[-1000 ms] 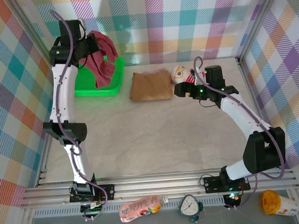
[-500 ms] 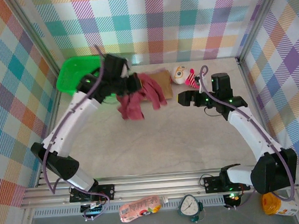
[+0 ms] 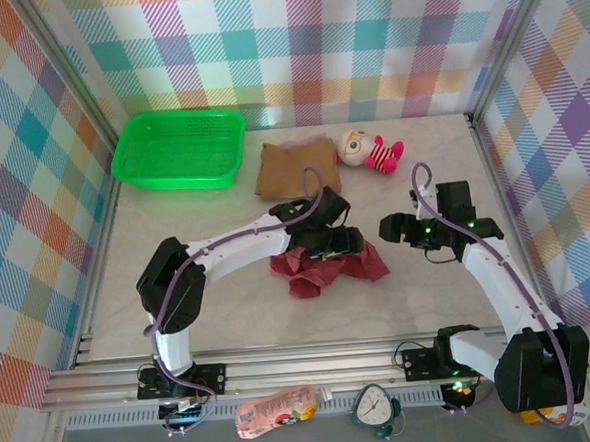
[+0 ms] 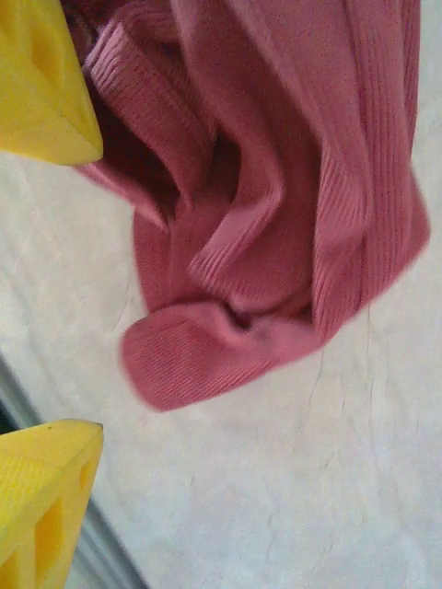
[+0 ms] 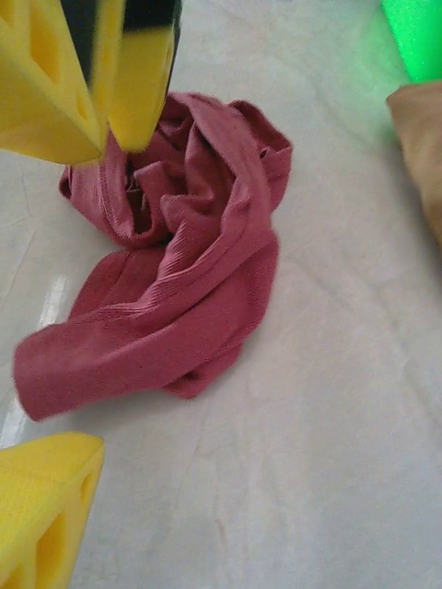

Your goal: Fold and stack the tank tops

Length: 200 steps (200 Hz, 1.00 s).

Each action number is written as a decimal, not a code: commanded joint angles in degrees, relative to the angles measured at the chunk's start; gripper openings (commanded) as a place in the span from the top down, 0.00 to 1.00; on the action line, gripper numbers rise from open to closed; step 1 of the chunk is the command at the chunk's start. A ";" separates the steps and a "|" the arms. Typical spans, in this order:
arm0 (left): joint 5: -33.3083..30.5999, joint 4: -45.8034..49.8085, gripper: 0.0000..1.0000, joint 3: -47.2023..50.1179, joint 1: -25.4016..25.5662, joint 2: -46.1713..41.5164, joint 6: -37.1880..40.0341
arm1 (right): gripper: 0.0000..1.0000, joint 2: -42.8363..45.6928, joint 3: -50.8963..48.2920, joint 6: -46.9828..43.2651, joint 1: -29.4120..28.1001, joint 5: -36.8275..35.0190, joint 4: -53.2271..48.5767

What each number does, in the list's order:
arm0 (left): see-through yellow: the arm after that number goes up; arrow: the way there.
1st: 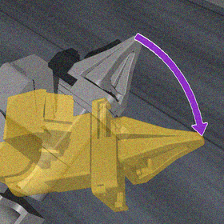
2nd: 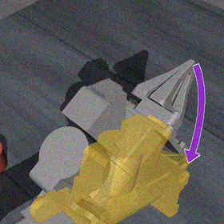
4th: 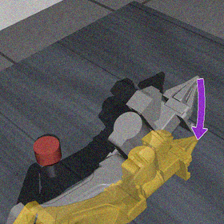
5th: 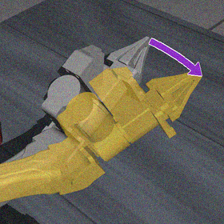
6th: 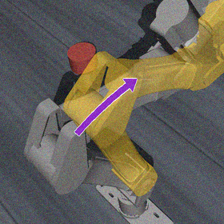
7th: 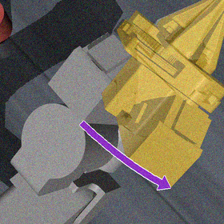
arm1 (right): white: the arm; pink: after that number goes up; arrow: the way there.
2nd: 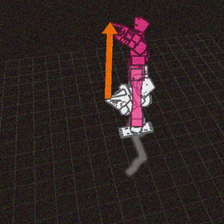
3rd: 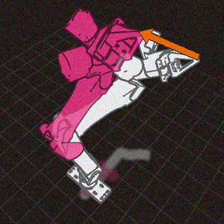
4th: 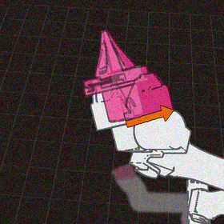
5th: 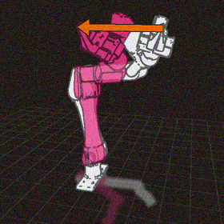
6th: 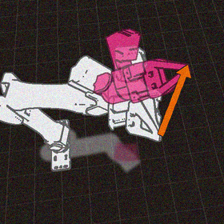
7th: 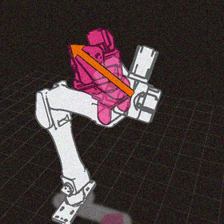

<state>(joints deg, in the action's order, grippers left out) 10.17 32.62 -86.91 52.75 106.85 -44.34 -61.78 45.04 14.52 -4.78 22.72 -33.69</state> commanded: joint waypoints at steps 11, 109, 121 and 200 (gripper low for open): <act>1.25 14.72 0.26 -3.73 -2.91 -6.66 11.34 | 0.28 0.18 -3.26 -0.60 0.03 5.82 2.69; 8.99 2.82 0.33 17.64 -19.14 -14.04 15.39 | 0.38 -15.70 -1.25 -2.06 -5.03 4.10 8.67; 8.97 1.31 0.33 17.04 -18.96 -11.65 15.55 | 0.38 -18.25 -1.43 -0.22 -5.37 4.43 8.52; 11.99 -0.72 0.56 10.14 -17.84 -0.39 17.12 | 0.48 -22.23 -4.83 4.47 -9.20 -2.16 12.71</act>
<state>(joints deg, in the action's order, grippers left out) 20.56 32.53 -72.69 34.11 105.34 -28.84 -83.11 41.01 17.39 -13.58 23.35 -22.68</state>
